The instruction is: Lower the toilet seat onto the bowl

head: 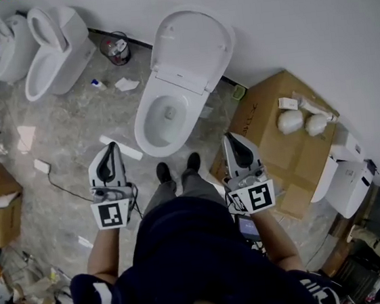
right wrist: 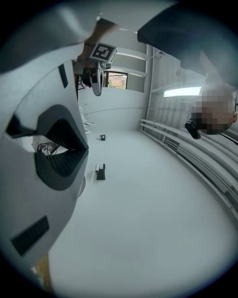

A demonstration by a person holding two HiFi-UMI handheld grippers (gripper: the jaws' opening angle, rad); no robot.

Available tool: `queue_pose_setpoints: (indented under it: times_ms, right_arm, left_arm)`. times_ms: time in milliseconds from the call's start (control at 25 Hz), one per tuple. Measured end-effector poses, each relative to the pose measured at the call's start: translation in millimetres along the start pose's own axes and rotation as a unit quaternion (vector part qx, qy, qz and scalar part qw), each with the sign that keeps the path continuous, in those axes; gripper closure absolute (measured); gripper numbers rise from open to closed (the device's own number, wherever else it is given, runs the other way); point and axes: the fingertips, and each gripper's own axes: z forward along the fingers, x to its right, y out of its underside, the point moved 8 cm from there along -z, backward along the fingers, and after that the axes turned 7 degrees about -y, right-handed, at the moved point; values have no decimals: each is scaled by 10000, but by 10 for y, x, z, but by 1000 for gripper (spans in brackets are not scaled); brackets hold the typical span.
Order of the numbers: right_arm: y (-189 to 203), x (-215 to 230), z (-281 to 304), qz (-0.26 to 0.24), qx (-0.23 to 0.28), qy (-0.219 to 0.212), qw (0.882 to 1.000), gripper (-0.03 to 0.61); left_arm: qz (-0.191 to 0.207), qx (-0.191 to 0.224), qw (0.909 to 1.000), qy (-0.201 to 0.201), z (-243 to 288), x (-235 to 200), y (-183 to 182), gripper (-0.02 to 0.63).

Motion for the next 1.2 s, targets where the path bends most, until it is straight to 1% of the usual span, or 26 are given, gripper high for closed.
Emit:
queue_pose_setpoints:
  times_ms: [240,360,480,680,880,1200]
  right_arm:
    - [-148,56,-157,-67,181,284,9994,558]
    - [-124,67,-180,-96,50,387,9992,558]
    - [-133,27,-179,-254,-75,429,9987,558]
    - [-192,-2,-178,-444,-148,515,9976,558]
    - [-115,49,-130,-544,-362,596,9961,558]
    - [-149,27,-114,-637,-328,697,9950,560]
  left_arm:
    - [25,211,9998,-9,-39,47,-179,591]
    - [67,231,9997,12,-35,78,-203,591]
    - [60,244,9997,16,-36,93,-216,591]
    - [84,283,9996,-2,-46,97,-255,591]
    - [72,293,9995,-41,-11,144,-206,591]
    - [33,429,9991,-20,11,226,-239,591]
